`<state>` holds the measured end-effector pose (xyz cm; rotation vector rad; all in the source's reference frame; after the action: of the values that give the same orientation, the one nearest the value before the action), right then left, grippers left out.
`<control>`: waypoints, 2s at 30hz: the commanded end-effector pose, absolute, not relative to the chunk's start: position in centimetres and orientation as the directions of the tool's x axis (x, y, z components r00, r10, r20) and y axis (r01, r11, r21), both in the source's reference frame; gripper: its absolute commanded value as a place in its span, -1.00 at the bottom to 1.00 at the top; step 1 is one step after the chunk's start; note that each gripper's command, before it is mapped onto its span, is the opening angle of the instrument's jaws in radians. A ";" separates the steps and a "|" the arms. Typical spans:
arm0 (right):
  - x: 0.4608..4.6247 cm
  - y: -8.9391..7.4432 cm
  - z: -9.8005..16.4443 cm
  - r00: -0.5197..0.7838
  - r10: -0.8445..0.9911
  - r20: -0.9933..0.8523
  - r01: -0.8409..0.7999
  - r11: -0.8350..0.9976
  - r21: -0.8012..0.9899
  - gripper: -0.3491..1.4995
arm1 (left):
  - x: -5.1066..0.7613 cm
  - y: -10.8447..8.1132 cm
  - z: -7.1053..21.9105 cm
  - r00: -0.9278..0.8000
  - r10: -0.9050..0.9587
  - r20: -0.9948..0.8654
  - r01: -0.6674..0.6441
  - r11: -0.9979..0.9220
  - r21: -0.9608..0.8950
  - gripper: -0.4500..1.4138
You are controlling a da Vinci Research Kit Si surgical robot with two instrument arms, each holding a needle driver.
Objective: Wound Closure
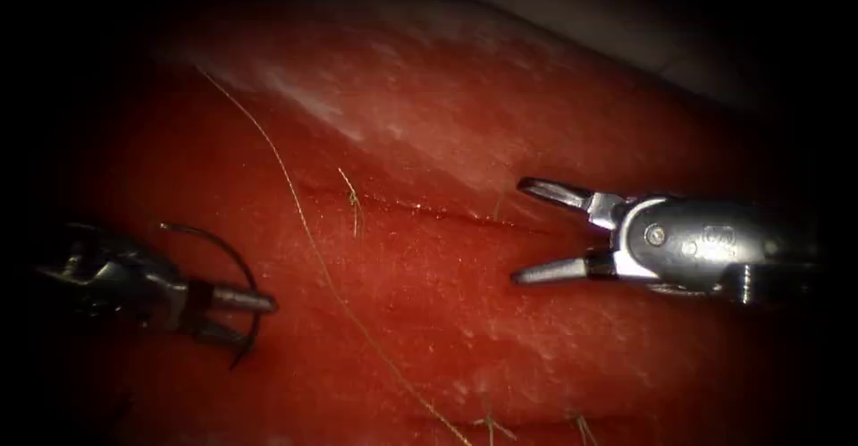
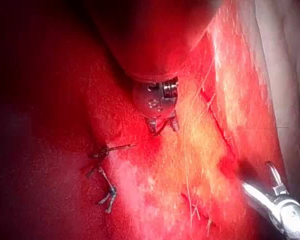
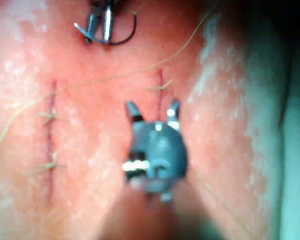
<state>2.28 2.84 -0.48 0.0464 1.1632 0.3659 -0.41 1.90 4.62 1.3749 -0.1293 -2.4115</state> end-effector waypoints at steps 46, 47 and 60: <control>2.90 3.5 -0.5 0.099 0.916 -0.388 -0.205 0.401 0.893 0.43 | -1.36 2.4 3.8 -0.303 -0.573 -0.762 0.317 -0.814 0.486 -0.89; 2.96 3.5 -0.5 0.102 0.916 -0.388 -0.198 0.401 0.894 0.43 | -1.40 2.4 3.8 -0.301 -0.578 -0.759 0.319 -0.811 0.491 -0.89; 3.11 3.4 -0.7 0.103 0.919 -0.381 -0.197 0.395 0.897 0.34 | -1.48 2.5 3.9 -0.312 -0.592 -0.743 0.321 -0.802 0.504 -0.89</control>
<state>3.04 3.39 -0.75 0.7863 1.1692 0.9706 -1.44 2.51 3.89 1.3654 -0.3595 -2.1372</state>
